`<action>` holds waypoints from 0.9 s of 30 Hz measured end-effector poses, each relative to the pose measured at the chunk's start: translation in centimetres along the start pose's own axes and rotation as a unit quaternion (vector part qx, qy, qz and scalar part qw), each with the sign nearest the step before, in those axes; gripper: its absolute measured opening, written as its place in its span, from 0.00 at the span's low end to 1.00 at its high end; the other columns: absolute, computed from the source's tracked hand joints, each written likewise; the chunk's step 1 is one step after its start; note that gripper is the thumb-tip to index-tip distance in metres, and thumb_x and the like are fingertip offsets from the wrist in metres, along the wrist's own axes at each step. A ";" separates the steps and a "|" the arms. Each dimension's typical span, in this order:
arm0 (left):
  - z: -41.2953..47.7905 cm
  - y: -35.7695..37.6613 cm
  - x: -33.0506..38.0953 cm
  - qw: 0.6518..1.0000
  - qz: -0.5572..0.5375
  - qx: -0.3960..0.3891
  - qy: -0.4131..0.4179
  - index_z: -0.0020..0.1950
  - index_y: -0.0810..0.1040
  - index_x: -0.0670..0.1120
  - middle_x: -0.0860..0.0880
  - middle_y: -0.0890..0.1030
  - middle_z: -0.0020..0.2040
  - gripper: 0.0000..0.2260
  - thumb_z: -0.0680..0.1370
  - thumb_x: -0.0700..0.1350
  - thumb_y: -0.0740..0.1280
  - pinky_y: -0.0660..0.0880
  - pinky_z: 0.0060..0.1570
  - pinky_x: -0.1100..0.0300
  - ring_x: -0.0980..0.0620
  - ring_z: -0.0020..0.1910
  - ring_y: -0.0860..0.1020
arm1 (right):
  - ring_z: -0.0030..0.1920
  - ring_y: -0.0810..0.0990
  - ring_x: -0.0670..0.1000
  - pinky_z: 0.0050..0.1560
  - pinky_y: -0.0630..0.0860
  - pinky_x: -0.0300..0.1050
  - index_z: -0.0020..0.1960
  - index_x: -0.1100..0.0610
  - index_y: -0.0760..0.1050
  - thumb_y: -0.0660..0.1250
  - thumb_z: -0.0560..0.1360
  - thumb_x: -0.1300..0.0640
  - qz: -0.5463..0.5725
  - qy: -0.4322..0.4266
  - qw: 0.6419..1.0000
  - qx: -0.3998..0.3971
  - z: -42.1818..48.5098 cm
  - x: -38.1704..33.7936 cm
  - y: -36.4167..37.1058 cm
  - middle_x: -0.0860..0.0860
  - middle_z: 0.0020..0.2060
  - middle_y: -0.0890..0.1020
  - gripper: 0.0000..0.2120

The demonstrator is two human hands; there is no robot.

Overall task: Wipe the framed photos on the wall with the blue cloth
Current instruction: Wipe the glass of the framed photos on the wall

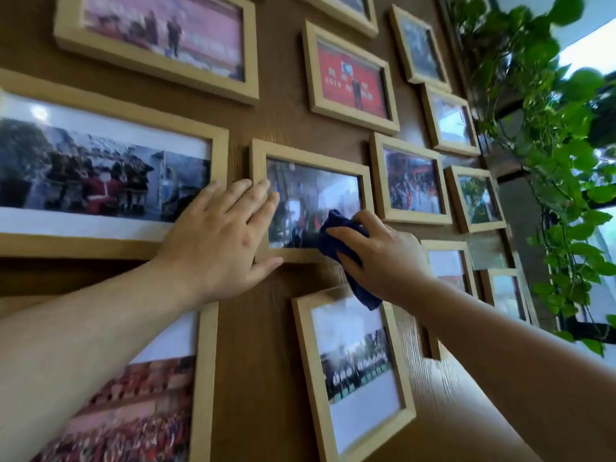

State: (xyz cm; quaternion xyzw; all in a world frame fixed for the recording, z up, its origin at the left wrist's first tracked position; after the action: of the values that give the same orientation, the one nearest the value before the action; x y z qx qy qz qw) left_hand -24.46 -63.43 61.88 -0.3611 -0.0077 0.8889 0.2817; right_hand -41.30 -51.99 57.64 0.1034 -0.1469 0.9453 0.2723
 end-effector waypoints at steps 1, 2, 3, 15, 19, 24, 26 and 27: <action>0.3 0.0 -0.9 1.000 0.005 -0.008 -0.014 0.76 0.56 0.43 0.41 0.61 0.76 0.40 0.73 0.69 0.49 0.60 0.71 0.41 0.42 0.75 0.59 | 0.37 0.74 0.50 0.30 0.65 0.42 0.64 0.49 0.69 0.61 0.76 0.47 -0.001 -0.002 1.000 0.006 1.1 -0.1 -0.2 0.53 0.55 0.74 0.18; 0.6 0.0 -1.7 0.999 0.009 -0.021 -0.028 0.77 0.54 0.44 0.42 0.59 0.77 0.41 0.73 0.70 0.47 0.58 0.72 0.41 0.43 0.76 0.57 | 0.38 0.73 0.48 0.31 0.65 0.42 0.65 0.49 0.68 0.61 0.76 0.46 -0.001 -0.003 1.000 0.011 2.3 -0.2 -0.3 0.53 0.56 0.73 0.18; 0.7 0.2 -2.3 0.999 0.013 -0.034 -0.038 0.77 0.51 0.44 0.42 0.57 0.78 0.42 0.72 0.71 0.45 0.55 0.73 0.41 0.44 0.76 0.55 | 0.38 0.73 0.48 0.31 0.65 0.41 0.66 0.48 0.67 0.60 0.76 0.46 0.004 -0.002 1.000 0.017 3.3 -0.2 -0.3 0.53 0.56 0.72 0.19; 1.9 1.6 -2.2 0.996 0.018 -0.071 -0.055 0.77 0.51 0.45 0.42 0.51 0.79 0.49 0.67 0.78 0.45 0.45 0.73 0.36 0.43 0.77 0.45 | 0.43 0.76 0.50 0.36 0.77 0.49 0.63 0.45 0.65 0.60 0.76 0.45 0.180 0.072 0.975 0.108 11.4 -3.1 0.4 0.48 0.55 0.70 0.17; 2.2 1.6 -2.1 0.996 0.016 -0.063 -0.058 0.77 0.43 0.45 0.43 0.41 0.79 0.48 0.69 0.76 0.49 0.40 0.72 0.36 0.44 0.76 0.36 | 0.41 0.75 0.49 0.32 0.75 0.45 0.62 0.45 0.66 0.61 0.76 0.45 0.168 0.069 0.977 0.107 11.4 -2.7 1.4 0.47 0.54 0.70 0.16; 2.4 1.5 -1.9 0.996 0.030 -0.074 -0.045 0.77 0.41 0.44 0.43 0.40 0.79 0.48 0.70 0.75 0.50 0.39 0.72 0.36 0.44 0.76 0.36 | 0.37 0.70 0.46 0.28 0.60 0.34 0.63 0.45 0.67 0.60 0.76 0.45 0.104 0.079 0.989 0.076 9.9 1.1 2.4 0.47 0.54 0.70 0.16; 2.5 1.7 -1.9 0.996 0.027 -0.077 -0.041 0.77 0.40 0.43 0.43 0.40 0.79 0.48 0.70 0.75 0.50 0.40 0.72 0.36 0.44 0.76 0.37 | 0.37 0.72 0.49 0.28 0.64 0.39 0.62 0.45 0.68 0.60 0.76 0.45 0.088 0.123 0.986 0.068 9.1 3.4 2.9 0.48 0.54 0.71 0.16; 2.5 1.8 -1.9 0.996 0.027 -0.077 -0.041 0.77 0.40 0.43 0.43 0.40 0.79 0.49 0.70 0.75 0.49 0.40 0.72 0.36 0.44 0.76 0.37 | 0.38 0.73 0.51 0.29 0.68 0.41 0.62 0.45 0.68 0.60 0.76 0.45 0.085 0.150 0.983 0.064 8.5 4.6 3.1 0.49 0.53 0.71 0.15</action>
State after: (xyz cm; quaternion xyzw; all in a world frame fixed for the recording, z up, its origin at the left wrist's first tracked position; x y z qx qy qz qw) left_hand -25.82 -65.44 64.54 -0.3448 -0.0779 0.9070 0.2288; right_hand -45.79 -55.11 66.21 -0.0352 -0.0515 0.9773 0.2023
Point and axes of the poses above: each hand's wrist, its own z-axis towards the middle knuckle, its own y-axis out of the palm, x = y × z, the point moved 5 cm from there along z, towards the middle knuckle
